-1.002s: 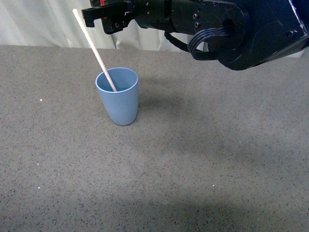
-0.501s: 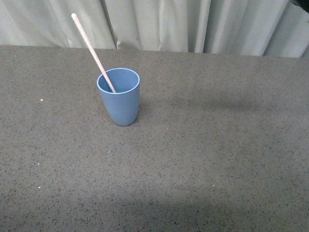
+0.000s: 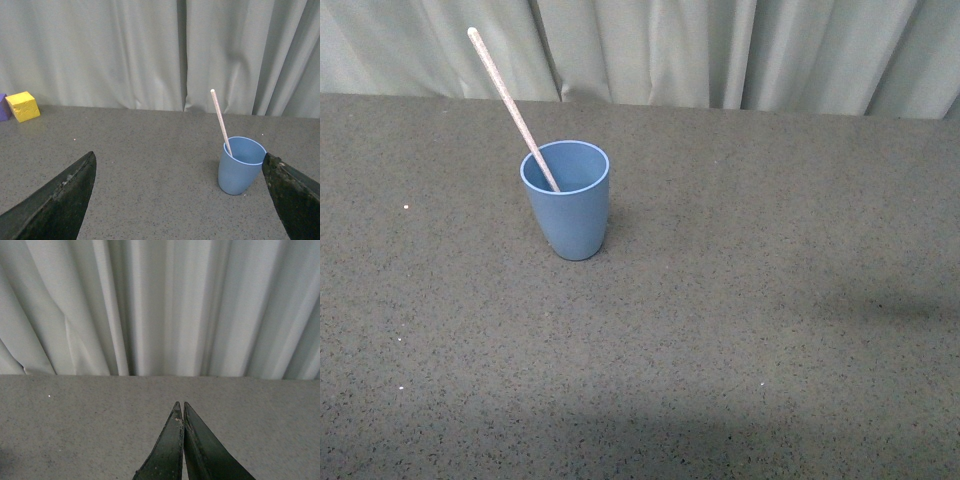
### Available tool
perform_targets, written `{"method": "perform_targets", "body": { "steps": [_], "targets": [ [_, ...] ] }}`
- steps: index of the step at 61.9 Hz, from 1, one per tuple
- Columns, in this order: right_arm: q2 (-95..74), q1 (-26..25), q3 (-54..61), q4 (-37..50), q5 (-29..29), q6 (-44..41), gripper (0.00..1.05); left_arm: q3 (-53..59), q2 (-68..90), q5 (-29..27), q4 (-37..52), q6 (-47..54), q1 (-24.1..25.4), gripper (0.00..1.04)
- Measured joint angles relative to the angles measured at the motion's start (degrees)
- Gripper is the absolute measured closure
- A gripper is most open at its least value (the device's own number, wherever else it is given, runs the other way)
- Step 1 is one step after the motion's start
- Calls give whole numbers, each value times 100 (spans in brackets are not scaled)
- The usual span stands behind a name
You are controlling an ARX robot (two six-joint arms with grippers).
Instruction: Transfer chopsticks to blue cup
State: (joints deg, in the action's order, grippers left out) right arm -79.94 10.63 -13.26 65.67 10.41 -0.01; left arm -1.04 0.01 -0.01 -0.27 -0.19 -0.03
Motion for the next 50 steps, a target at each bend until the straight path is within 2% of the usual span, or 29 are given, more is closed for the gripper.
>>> {"method": "perform_targets", "body": {
  "steps": [30,35,50],
  "targets": [
    [2159,-568,957,-1198,-553,2,104,0,0,0,0,0,0,7],
    [2594,-876,1062,-1537,-988,0,104,0,0,0,0,0,0,7],
    [3628,-1047,1235,-2382,-1032,2,104,0,0,0,0,0,0,7]
  ]
}}
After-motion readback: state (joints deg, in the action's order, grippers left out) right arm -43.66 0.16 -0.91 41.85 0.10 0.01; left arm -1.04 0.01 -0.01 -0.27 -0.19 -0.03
